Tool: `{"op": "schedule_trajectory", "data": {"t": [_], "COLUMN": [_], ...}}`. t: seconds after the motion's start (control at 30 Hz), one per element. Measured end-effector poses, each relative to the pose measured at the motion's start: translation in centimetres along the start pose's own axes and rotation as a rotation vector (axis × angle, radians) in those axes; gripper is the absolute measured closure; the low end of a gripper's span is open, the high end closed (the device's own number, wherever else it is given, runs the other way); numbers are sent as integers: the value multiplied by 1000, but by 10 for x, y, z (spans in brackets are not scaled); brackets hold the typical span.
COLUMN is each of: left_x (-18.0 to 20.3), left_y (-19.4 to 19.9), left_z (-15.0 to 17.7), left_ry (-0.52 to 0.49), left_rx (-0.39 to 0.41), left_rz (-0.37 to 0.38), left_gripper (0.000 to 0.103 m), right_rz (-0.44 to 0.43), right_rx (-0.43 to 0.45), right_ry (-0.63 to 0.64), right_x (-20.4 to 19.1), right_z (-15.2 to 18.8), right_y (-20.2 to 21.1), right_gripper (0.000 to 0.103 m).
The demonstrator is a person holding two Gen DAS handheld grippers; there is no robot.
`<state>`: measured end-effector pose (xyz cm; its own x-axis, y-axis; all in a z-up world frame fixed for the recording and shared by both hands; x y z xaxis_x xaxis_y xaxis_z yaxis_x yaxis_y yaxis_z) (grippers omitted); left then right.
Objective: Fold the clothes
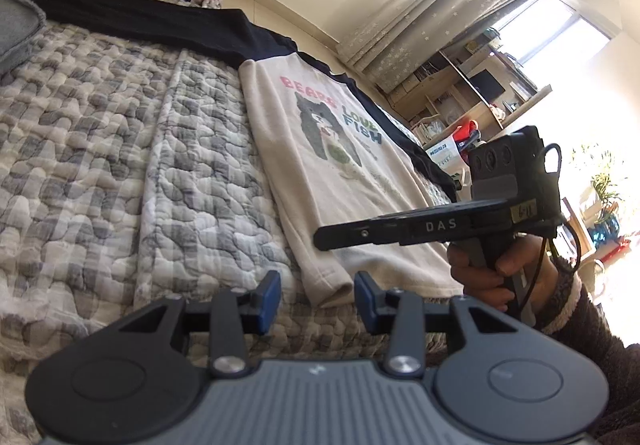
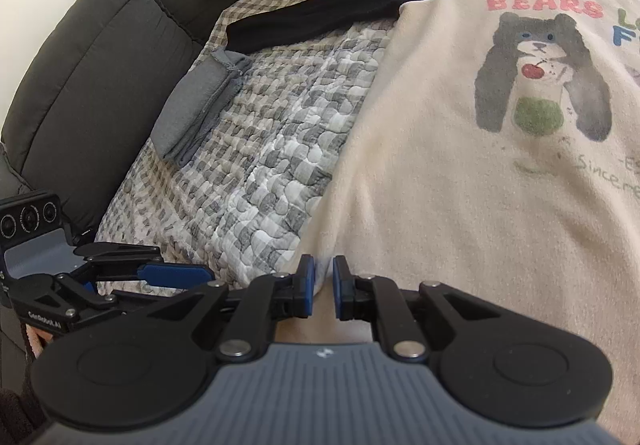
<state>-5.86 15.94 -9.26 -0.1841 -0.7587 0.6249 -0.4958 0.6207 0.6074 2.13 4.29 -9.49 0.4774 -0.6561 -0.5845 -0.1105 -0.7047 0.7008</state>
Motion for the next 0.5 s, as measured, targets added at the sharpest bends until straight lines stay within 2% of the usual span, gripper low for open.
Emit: {"op": "schedule_trajectory", "data": {"t": [0.13,0.27,0.5], "left_x": [-2,-6,-15], "left_y": [-15,-25,-46], "left_z": [-2,-7,-14], "left_ry": [61,93,169], "left_rx": [-46,-66,-132], "left_rz": [43,40,94], "left_gripper": [64,64,64], "right_rz": [-5,-12,-40], "right_rx": [-1,-2,3], "right_ry": [-3,-10,-16], "right_x": [1,2,0], "right_z": [1,2,2], "right_y": [1,3,8], "right_gripper": [91,91,89]}}
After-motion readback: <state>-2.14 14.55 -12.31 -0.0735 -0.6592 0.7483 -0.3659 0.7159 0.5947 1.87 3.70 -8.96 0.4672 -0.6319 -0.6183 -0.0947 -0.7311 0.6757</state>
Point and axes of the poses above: each gripper's, at about its wrist camera, not at the fingertips, and y roughly against the way its jaws point, x to its right, z to its underside, the point moved 8 cm from there along -y, roughly the way its jaws point, and after that the axes turned 3 degrees about -z, right-handed, at the moved point
